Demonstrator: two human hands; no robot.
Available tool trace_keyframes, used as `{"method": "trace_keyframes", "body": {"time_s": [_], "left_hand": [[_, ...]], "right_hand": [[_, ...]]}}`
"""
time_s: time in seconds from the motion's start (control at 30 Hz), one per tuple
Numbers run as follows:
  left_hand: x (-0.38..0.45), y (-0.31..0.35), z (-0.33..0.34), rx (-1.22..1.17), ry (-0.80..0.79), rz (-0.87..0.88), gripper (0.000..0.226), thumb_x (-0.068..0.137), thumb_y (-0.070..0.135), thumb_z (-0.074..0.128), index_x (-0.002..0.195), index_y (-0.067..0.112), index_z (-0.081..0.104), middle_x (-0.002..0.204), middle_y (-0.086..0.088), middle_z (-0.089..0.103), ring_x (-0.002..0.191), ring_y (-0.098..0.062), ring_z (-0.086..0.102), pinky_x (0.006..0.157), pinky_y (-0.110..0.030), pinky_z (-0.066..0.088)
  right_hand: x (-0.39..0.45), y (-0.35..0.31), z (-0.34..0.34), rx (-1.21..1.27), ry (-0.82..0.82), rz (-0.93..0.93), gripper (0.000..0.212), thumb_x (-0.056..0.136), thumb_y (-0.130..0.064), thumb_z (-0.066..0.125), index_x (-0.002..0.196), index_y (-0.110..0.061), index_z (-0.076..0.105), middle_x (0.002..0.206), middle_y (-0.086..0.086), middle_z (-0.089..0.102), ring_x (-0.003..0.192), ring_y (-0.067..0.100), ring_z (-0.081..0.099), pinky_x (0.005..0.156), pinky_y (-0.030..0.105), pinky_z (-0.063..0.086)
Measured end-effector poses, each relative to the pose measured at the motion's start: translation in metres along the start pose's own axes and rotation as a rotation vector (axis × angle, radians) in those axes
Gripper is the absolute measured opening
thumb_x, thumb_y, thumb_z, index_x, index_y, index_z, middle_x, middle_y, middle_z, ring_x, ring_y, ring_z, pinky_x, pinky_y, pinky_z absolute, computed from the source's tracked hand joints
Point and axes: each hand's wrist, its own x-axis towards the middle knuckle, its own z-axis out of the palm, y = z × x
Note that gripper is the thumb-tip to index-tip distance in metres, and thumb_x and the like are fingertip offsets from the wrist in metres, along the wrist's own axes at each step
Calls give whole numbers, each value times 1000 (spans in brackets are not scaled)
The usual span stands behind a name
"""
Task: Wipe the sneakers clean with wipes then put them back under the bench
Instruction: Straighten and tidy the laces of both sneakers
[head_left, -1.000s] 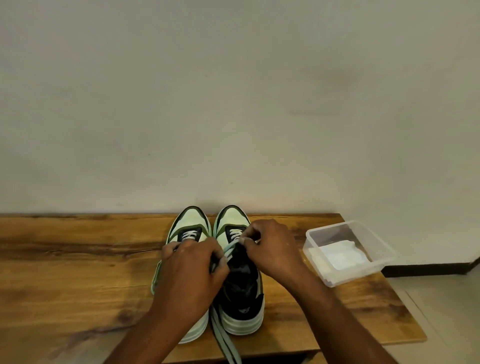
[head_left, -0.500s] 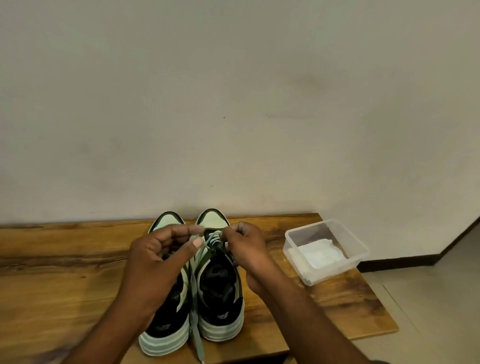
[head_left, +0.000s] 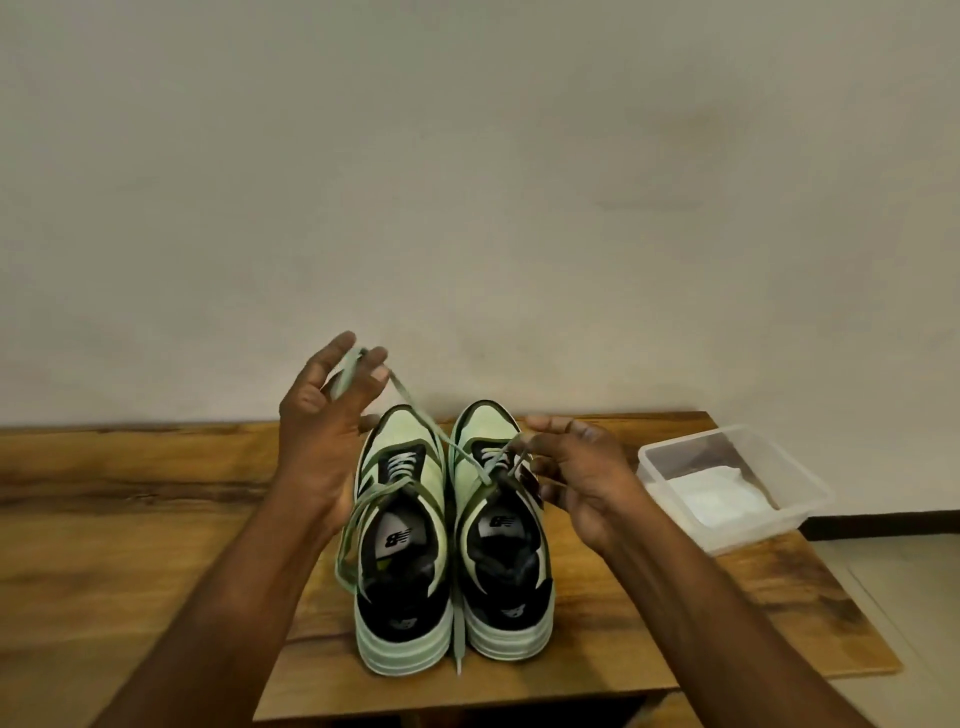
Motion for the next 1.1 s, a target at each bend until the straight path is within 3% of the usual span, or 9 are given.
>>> {"method": "trace_keyframes", "body": {"time_s": [0.13, 0.2, 0.27, 0.33, 0.4, 0.47, 0.6, 0.8, 1.1], "left_hand": [[-2, -19, -9, 314, 18, -23, 99, 92, 9, 78, 165, 34, 16, 152, -7, 53, 127, -15, 62, 107, -45, 53], [-6, -26, -9, 465, -30, 23, 114, 87, 14, 84, 164, 41, 5, 158, -6, 46, 133, -18, 55, 111, -49, 49], [-12, -31, -5, 663, -70, 104, 109, 82, 22, 89, 162, 37, 18, 145, 0, 56, 123, -15, 61, 104, -43, 53], [-19, -38, -1, 879, -82, 217, 73, 78, 32, 90, 141, 35, 53, 116, 13, 68, 102, -10, 68, 92, -40, 58], [-25, -40, 6, 1088, -86, 291, 26, 77, 43, 87, 97, 37, 72, 87, 17, 70, 85, -10, 68, 89, -43, 56], [-29, -40, 16, 1277, -115, 270, 24, 80, 55, 80, 73, 34, 71, 73, 17, 68, 82, -11, 66, 95, -45, 50], [-34, -47, 37, 1548, -138, 198, 43, 85, 73, 62, 83, 33, 76, 82, 12, 72, 103, -18, 63, 102, -45, 38], [-29, -58, 43, 1386, -138, 185, 31, 88, 64, 68, 103, 39, 78, 96, 16, 76, 107, -11, 65, 95, -40, 28], [-23, -65, 45, 1171, -156, 110, 15, 86, 42, 75, 78, 34, 66, 76, 18, 68, 89, -4, 66, 88, -37, 25]], "right_hand": [[5, -8, -9, 104, 74, -19, 24, 87, 5, 69, 100, -15, 71, 83, 6, 74, 52, 8, 54, 50, 24, 35], [8, -13, -11, 190, 70, -35, 27, 88, 5, 67, 105, -16, 71, 85, 3, 76, 54, 7, 57, 53, 24, 38], [7, -18, -13, 284, 18, -73, 29, 90, 4, 65, 111, -15, 68, 100, 5, 80, 63, 9, 61, 58, 26, 40], [5, -23, -15, 312, -13, -130, 28, 90, 2, 67, 113, -14, 68, 107, 7, 79, 71, 12, 64, 59, 28, 42], [2, -27, -18, 107, 42, -188, 18, 88, -7, 73, 104, -15, 74, 102, 6, 79, 75, 16, 65, 57, 28, 43], [0, -26, -21, -366, 156, -255, 10, 85, -24, 80, 90, -16, 77, 87, 4, 78, 73, 18, 65, 52, 26, 44], [-5, -14, -22, -864, 162, -116, 52, 76, -62, 82, 82, -11, 72, 73, 6, 74, 64, 21, 68, 52, 29, 48], [-8, 0, -7, -649, 39, -2, 45, 80, -47, 85, 85, -3, 74, 66, 10, 71, 48, 13, 52, 45, 24, 34], [0, 5, 10, -183, 5, 57, 6, 86, -17, 75, 84, -12, 71, 66, 0, 68, 50, 10, 48, 51, 23, 31]]}}
